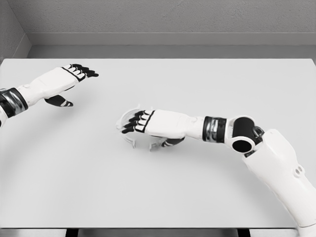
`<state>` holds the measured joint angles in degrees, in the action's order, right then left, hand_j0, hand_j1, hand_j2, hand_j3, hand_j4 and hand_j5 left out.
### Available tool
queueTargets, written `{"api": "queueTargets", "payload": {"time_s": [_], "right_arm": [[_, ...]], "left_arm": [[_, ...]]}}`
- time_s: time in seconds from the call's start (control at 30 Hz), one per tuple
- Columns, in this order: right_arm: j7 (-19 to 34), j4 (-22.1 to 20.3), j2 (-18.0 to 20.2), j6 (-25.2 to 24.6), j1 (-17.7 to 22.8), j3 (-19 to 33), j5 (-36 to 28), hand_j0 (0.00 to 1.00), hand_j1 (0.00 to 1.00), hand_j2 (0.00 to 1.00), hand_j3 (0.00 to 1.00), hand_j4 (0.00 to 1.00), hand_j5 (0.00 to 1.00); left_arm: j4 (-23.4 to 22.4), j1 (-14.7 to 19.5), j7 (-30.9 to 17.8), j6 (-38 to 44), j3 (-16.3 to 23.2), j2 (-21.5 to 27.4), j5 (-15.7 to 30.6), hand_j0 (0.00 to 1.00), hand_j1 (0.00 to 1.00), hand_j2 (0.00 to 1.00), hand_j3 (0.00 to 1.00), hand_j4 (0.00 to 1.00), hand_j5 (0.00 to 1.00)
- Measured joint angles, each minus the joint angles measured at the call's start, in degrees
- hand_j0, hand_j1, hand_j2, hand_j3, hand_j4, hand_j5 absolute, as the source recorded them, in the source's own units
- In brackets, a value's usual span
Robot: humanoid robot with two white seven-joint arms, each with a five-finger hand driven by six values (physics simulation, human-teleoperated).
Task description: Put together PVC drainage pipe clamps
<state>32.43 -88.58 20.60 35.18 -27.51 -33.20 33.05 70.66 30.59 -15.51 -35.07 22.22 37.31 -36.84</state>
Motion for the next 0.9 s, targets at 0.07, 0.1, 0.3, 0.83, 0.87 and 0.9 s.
{"api": "queueTargets", "payload": {"time_s": [0.07,0.1,0.3,0.83,0.87,0.9], "right_arm": [[0.0,-1.1,1.4,0.0,0.2,2.3,-0.8,1.0,1.0,1.0,1.0,1.0,1.0],[0.0,-1.2,1.9,0.0,0.2,3.5,-1.2,1.0,1.0,1.0,1.0,1.0,1.0],[-0.1,2.2,2.6,0.0,-0.7,6.2,-2.1,1.0,1.0,1.0,1.0,1.0,1.0],[-0.1,3.1,12.4,0.0,4.7,18.2,-19.2,1.0,1.0,1.0,1.0,1.0,1.0],[-0.1,2.7,13.5,0.0,4.7,19.0,-20.5,1.0,1.0,1.0,1.0,1.0,1.0],[-0.1,2.4,14.3,0.0,5.8,19.6,-21.4,1.0,1.0,1.0,1.0,1.0,1.0]], "left_arm": [[0.0,0.0,0.0,0.0,0.1,-0.1,0.0,1.0,1.0,1.0,1.0,1.0,1.0],[0.0,0.1,0.0,0.0,0.2,-0.2,0.0,1.0,1.0,1.0,1.0,1.0,1.0],[0.0,0.2,0.0,0.0,0.7,-0.8,0.0,1.0,1.0,1.0,1.0,1.0,1.0],[0.4,0.3,0.0,0.0,3.6,-2.4,0.0,1.0,1.0,1.0,1.0,1.0,1.0],[0.3,0.3,0.0,0.0,3.8,-2.8,0.0,1.0,1.0,1.0,1.0,1.0,1.0],[0.2,0.3,0.0,0.0,4.0,-3.2,-0.1,1.0,1.0,1.0,1.0,1.0,1.0]]}}
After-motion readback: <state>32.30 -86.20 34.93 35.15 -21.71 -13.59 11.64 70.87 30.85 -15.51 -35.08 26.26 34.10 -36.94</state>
